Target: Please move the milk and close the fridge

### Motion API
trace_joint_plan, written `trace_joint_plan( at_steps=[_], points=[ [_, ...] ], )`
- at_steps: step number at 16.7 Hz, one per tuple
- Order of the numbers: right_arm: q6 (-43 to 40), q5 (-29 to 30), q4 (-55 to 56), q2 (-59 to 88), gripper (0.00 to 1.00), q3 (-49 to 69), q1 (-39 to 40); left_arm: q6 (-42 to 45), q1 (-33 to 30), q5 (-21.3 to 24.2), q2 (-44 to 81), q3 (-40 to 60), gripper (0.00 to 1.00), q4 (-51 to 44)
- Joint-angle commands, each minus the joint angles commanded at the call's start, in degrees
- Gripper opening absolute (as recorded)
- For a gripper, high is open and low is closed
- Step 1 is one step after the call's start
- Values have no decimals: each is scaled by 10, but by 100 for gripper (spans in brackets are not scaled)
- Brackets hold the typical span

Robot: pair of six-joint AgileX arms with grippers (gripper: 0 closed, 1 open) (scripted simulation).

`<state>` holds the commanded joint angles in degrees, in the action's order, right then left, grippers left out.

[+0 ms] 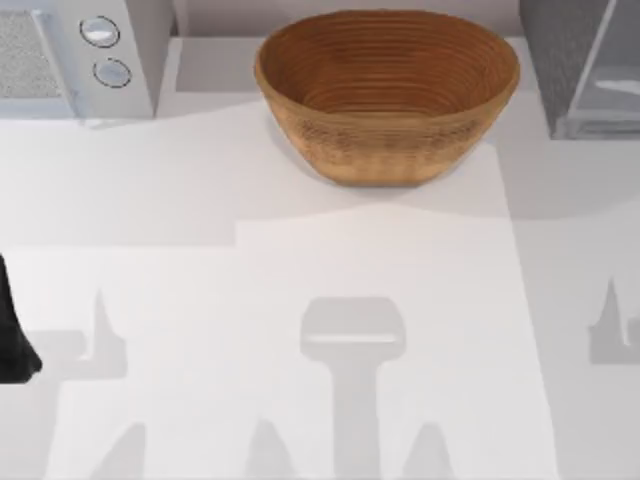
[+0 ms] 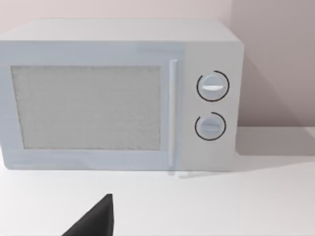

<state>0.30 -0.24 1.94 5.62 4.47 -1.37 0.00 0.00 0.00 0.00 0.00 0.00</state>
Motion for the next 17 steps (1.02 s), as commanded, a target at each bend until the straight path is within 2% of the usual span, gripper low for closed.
trace_joint_plan(
  at_steps=[4, 11, 14, 17],
  points=[
    [-3, 2, -19, -56, 100, -45, 14, 0, 0, 0, 0, 0, 100, 0],
    [-2, 3, -38, -68, 100, -32, 11, 0, 0, 0, 0, 0, 100, 0],
    [-2, 4, -111, -114, 100, 6, 11, 0, 0, 0, 0, 0, 100, 0],
    [-4, 5, -232, -182, 100, 62, 11, 0, 0, 0, 0, 0, 100, 0]
  ],
)
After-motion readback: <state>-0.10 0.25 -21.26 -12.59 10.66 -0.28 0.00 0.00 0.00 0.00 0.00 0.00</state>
